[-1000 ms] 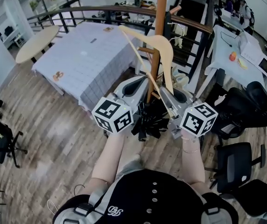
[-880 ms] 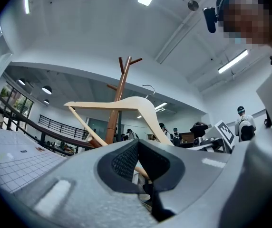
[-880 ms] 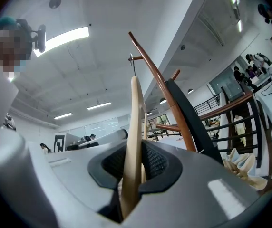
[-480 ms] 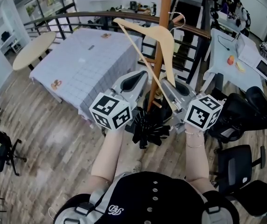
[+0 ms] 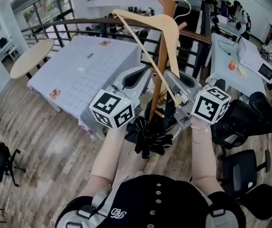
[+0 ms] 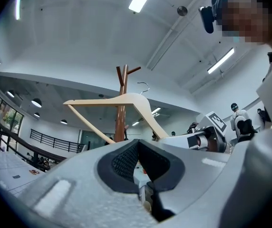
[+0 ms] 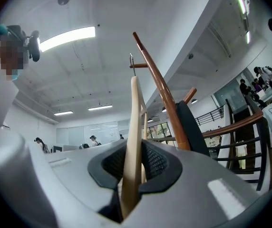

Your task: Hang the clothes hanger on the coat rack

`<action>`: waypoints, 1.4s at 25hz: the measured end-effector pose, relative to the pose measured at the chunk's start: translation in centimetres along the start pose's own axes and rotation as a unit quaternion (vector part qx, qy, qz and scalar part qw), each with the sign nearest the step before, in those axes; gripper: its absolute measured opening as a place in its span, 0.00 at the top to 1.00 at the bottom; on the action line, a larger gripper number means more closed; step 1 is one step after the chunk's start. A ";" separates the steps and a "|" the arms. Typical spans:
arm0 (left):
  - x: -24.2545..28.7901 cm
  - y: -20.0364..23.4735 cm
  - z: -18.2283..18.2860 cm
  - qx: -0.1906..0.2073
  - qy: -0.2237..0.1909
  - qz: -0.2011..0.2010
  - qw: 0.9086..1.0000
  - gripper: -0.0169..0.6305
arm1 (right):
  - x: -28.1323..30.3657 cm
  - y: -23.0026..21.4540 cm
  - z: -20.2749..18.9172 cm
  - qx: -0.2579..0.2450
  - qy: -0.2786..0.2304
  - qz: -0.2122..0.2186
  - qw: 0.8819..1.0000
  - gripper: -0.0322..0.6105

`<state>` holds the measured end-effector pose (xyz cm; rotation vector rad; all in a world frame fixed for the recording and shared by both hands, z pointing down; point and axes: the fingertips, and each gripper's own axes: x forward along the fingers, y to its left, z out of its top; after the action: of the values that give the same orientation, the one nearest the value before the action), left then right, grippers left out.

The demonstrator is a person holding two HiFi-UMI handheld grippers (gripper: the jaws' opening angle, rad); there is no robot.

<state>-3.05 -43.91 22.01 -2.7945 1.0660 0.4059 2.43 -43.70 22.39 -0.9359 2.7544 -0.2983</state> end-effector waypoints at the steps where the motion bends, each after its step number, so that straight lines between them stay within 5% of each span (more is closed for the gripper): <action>1: 0.2 0.1 0.1 0.003 -0.001 -0.005 1.000 0.98 | 0.3 -0.1 0.5 0.000 -0.004 0.001 1.000 0.87; 16: 3.2 1.1 6.6 0.058 -0.047 -0.031 0.997 0.98 | 4.3 0.0 7.4 -0.034 -0.021 0.021 0.999 0.87; 21: 4.0 1.4 7.7 0.050 -0.062 -0.047 0.996 0.98 | 5.0 -0.1 9.0 -0.029 -0.034 0.027 0.999 0.87; 35: 5.1 2.7 7.6 0.066 -0.048 -0.043 0.996 0.98 | 7.4 -1.3 9.9 0.038 -0.037 0.050 0.997 0.87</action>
<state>-2.78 -47.61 13.17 -2.6640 0.9124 0.4391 0.10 -50.53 12.25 -0.7721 2.6913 -0.3423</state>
